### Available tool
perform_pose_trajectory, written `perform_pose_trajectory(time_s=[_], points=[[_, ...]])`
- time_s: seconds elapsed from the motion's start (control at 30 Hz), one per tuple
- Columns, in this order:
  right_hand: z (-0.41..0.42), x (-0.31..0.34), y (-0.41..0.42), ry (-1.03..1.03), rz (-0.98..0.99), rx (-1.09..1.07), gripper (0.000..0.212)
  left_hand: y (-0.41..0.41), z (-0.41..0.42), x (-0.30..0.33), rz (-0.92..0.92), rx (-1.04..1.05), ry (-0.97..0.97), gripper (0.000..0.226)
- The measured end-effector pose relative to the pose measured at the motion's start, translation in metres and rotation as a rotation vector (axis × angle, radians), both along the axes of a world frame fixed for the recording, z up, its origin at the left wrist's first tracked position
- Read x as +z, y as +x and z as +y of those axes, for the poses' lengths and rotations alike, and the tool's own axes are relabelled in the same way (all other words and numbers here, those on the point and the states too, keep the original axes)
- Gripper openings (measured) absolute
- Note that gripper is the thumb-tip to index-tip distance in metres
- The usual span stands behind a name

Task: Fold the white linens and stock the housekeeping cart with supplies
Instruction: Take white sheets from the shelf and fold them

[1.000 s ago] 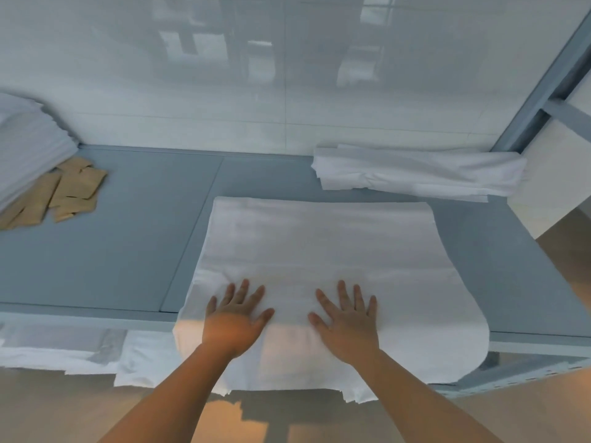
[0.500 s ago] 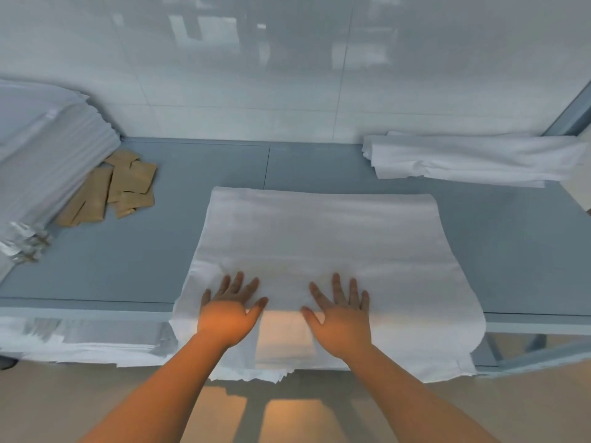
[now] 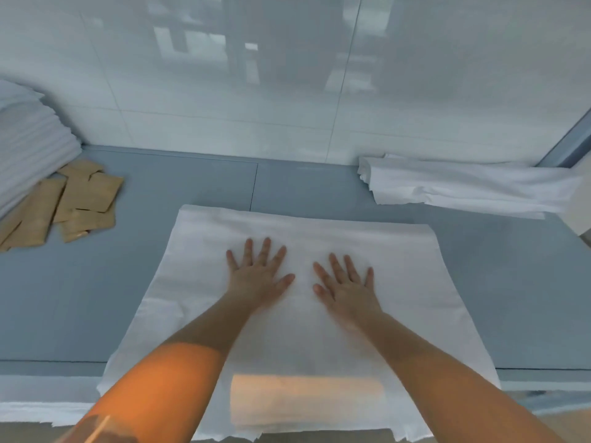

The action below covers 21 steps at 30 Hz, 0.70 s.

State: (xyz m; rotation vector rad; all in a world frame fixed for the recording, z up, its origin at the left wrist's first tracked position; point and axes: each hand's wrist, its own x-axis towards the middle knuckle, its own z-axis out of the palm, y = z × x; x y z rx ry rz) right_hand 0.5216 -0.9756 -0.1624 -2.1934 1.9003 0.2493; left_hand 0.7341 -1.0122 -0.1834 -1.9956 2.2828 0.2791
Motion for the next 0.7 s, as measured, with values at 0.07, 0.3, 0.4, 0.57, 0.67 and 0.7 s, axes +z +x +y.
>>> perform_pose_trajectory(time_s=[0.07,0.3,0.4,0.57,0.67,0.7], points=[[-0.035,-0.002,0.001,-0.041,0.001,-0.007,0.053,-0.006,-0.026,-0.002,-0.013,-0.027,-0.050,0.069],[-0.109,-0.019,0.030,-0.169,-0.067,0.059,0.051,-0.016,-0.094,-0.005,0.043,-0.004,-0.135,0.057],[-0.116,-0.023,-0.010,-0.184,-0.052,-0.041,0.051,0.018,-0.109,-0.004,0.016,0.107,-0.130,0.062],[-0.135,-0.011,-0.072,-0.127,0.043,-0.203,0.054,0.059,-0.127,-0.001,0.017,0.092,-0.133,0.057],[-0.155,0.004,-0.083,-0.129,0.080,-0.134,0.062,0.069,-0.137,0.010,-0.074,-0.053,-0.187,0.060],[-0.160,0.008,-0.085,-0.133,0.074,-0.106,0.064,0.073,-0.140,0.016,-0.105,-0.084,-0.195,0.062]])
